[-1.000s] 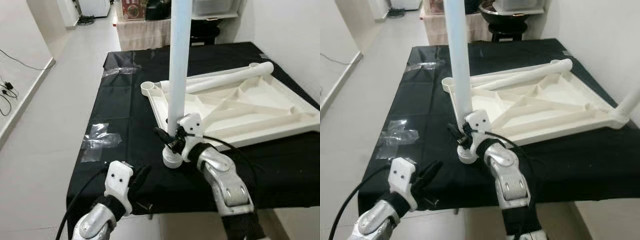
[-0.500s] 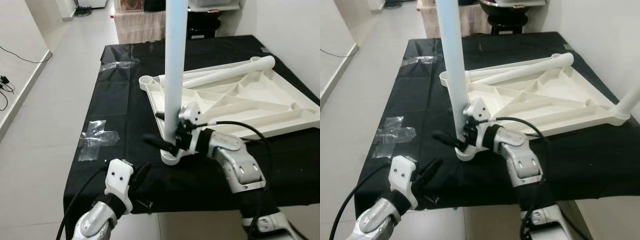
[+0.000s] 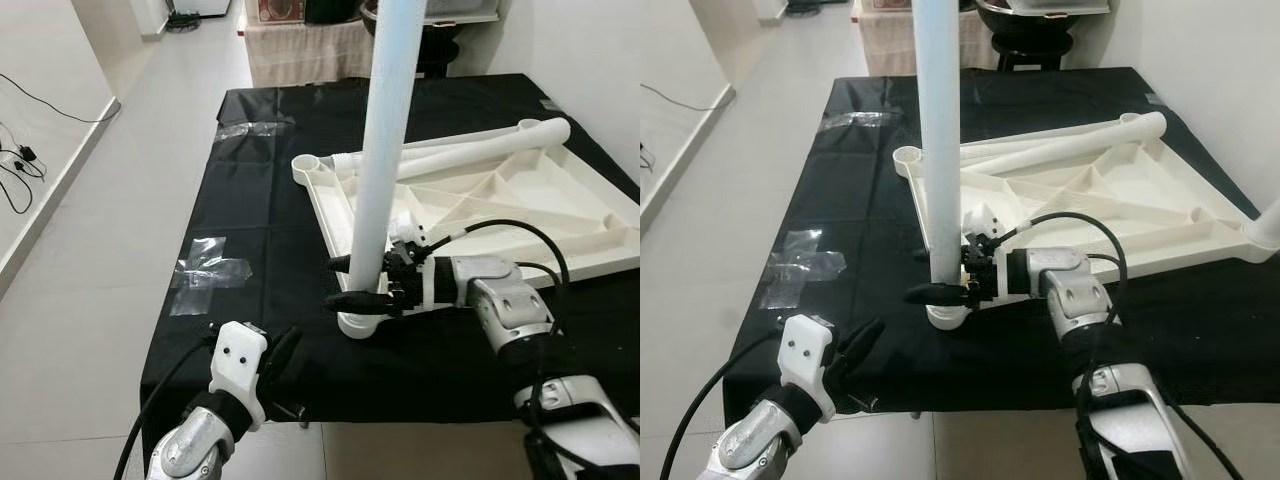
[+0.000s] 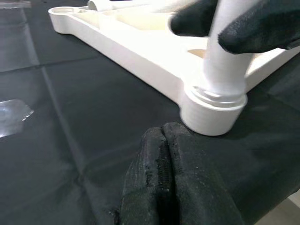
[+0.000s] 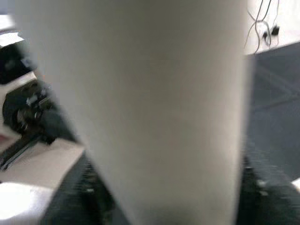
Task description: Building children table
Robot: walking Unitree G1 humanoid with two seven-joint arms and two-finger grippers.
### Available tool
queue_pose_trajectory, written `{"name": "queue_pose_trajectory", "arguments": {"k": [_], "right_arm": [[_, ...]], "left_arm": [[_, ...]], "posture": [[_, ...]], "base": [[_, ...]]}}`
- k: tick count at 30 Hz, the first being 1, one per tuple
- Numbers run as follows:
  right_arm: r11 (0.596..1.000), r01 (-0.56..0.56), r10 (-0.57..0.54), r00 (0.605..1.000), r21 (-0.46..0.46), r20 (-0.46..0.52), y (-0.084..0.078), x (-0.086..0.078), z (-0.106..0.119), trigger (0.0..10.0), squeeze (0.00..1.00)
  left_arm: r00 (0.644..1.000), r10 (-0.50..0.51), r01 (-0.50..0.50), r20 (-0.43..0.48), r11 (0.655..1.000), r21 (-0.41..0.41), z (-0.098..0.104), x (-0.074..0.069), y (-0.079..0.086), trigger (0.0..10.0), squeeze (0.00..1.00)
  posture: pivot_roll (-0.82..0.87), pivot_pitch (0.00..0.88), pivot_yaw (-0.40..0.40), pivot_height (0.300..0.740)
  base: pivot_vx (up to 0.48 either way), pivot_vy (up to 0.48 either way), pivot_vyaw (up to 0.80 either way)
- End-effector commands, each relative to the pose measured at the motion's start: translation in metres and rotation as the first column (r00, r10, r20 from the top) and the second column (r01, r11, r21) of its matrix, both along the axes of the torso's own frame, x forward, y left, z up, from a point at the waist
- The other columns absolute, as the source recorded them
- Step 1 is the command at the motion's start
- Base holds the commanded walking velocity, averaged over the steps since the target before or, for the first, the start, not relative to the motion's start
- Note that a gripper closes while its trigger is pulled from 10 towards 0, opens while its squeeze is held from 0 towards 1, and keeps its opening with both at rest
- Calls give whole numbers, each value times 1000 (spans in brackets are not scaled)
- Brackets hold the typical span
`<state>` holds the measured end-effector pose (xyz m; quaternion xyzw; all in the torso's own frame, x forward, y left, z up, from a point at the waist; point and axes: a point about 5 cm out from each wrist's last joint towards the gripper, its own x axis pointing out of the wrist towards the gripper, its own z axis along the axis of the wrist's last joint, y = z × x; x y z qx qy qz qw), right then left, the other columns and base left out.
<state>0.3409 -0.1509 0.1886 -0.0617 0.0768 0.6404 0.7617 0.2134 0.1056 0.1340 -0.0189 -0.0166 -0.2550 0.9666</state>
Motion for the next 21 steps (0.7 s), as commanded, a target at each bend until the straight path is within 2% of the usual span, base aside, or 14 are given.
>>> {"name": "queue_pose_trajectory", "arguments": {"k": [1,10,11,12,13,14,15,16,17,18,19,20,21], "right_arm": [[999,-44,44,998,-10,-37,1,-3,-9,0,0],[1000,-18,18,999,-8,-28,-3,-2,-15,0,0],[986,163,-163,987,-26,-8,-9,-7,-28,0,0],[921,386,-384,923,-49,34,-13,-9,-39,0,0],[921,386,-384,923,-49,34,-13,-9,-39,0,0],[728,681,-677,732,-80,78,-16,-16,-51,0,0],[527,844,-836,535,-99,117,-23,-25,-57,0,0],[527,844,-836,535,-99,117,-23,-25,-57,0,0],[506,855,-847,517,-115,120,-11,-42,-61,0,0],[530,841,-832,540,-109,129,2,-51,-59,0,0],[572,815,-804,579,-95,134,13,-53,-56,0,0],[572,815,-804,579,-95,134,13,-53,-56,0,0],[604,793,-781,609,-84,136,23,-51,-53,0,0]], "left_arm": [[1000,2,-2,-4,1000,10,0,-2,0,10000,0],[1000,1,-1,-5,1000,10,0,-2,0,10000,0],[1000,-2,2,-7,1000,9,1,-3,1,10000,0],[1000,-5,5,-9,1000,11,1,-4,3,10000,0],[1000,-5,5,-9,1000,11,1,-4,3,10000,0],[1000,-7,7,-10,1000,15,1,-4,4,10000,0],[1000,-8,8,-11,1000,18,1,-4,5,10000,0],[1000,-8,8,-11,1000,18,1,-4,5,10000,0],[1000,-8,8,-10,1000,20,2,-4,6,10000,0],[1000,-7,7,-11,1000,22,1,-3,7,10000,0],[1000,-6,7,-12,1000,23,1,-3,8,10000,0],[1000,-6,7,-12,1000,23,1,-3,8,10000,0],[1000,-14,14,-12,1000,26,1,-2,7,10000,0]], "posture": [[101,162,-2,740],[100,163,1,740],[78,183,3,740],[81,184,-1,740],[81,184,-1,740],[83,184,1,740],[85,187,6,740],[85,187,6,740],[87,192,12,740],[64,181,34,740],[66,178,33,740],[66,178,33,740],[76,177,27,740]], "base": [[0,0,0],[0,0,0],[0,0,0],[0,0,0],[0,0,0],[0,0,0],[0,0,0],[0,0,0],[0,0,0],[0,0,0],[0,0,0],[0,0,0],[0,0,0]]}}
